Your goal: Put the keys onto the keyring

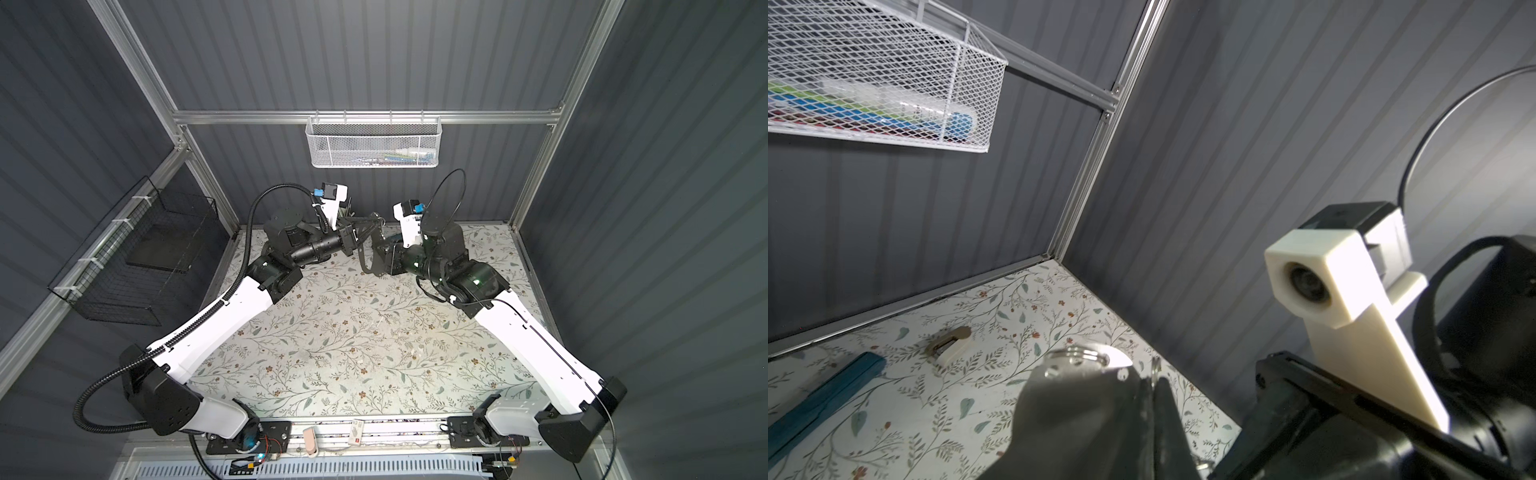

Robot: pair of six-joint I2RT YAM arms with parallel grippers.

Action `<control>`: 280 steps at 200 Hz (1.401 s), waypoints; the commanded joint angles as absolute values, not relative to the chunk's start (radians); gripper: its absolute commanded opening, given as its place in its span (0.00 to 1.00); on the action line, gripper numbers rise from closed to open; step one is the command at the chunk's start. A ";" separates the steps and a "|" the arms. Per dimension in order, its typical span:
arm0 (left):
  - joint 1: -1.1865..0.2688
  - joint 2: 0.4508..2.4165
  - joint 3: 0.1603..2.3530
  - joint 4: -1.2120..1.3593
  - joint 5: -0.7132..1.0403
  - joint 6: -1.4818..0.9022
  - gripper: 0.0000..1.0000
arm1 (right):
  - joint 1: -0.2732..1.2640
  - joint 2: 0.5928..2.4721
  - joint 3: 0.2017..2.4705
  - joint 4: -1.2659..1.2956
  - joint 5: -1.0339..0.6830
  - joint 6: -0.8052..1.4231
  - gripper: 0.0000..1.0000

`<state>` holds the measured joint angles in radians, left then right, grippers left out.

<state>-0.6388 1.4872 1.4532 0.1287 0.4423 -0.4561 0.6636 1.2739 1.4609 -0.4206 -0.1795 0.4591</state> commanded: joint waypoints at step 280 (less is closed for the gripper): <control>-0.646 1.462 1.468 0.398 0.545 -0.638 0.00 | 0.364 1.318 1.536 -0.082 -0.777 0.575 0.26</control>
